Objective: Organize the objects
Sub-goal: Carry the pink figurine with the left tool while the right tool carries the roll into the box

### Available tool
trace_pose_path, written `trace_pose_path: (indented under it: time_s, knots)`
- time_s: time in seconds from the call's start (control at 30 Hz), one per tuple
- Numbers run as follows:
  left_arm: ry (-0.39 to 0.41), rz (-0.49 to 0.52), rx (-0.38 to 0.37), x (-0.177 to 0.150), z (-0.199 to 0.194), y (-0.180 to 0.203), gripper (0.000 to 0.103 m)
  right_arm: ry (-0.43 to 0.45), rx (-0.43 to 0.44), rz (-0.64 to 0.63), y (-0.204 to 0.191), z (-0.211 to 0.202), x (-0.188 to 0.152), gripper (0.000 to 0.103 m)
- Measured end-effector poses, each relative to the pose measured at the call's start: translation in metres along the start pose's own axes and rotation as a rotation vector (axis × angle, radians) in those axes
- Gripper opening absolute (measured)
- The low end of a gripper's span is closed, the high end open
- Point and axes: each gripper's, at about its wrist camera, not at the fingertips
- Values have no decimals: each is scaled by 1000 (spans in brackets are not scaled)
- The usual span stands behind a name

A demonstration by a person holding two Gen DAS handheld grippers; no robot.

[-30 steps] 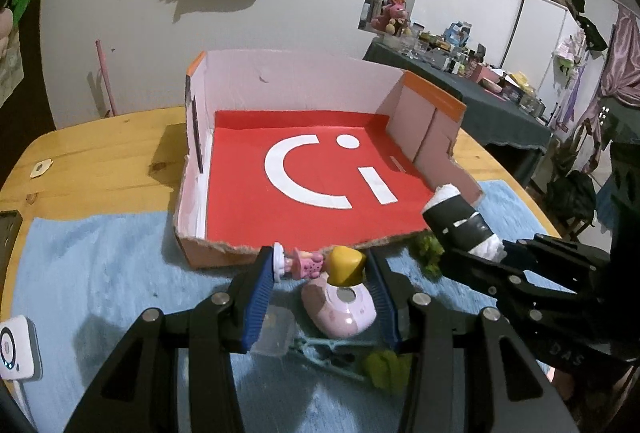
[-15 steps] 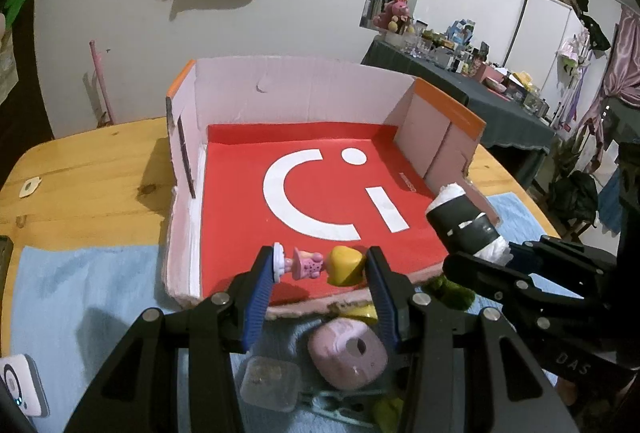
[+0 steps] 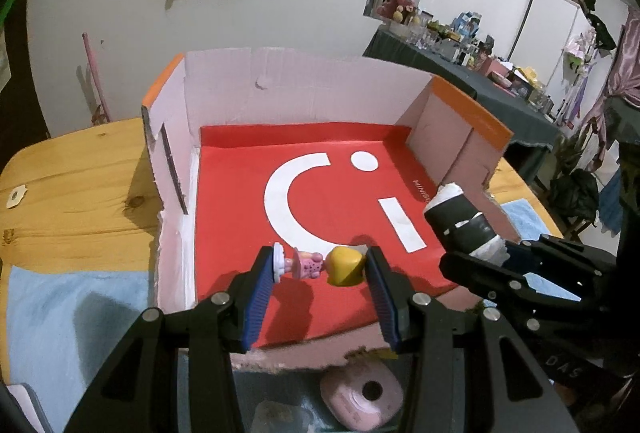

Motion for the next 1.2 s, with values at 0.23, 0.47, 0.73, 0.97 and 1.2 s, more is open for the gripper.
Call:
trace_pose_path:
  time_s: [0.23,0.47,0.73,0.97,1.2]
  knots:
    - [-36,-10,11,9,17,-4,48,-40,-22,16,8,17,6,25]
    - [-72,-14,9,8,31,-4,48,-79,-30,42,16,31,6,25]
    - [-112,-11,17,9,43,-6,48,-107,-53,34,16,40,8,25]
    - [-117,-7,27,8,45,-6,48,-130,-76,18,16,47,9,25]
    - [-119,-18,16,8,45,-9,48,-151,-78,10,16,54,9,25]
Point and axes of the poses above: each gripper's, at about its wrist camera, not at the fingertips, and z roughly the way its jaws point, y to its right, x to its top, and after that the axes turned 6 degrees about -y, right-handed
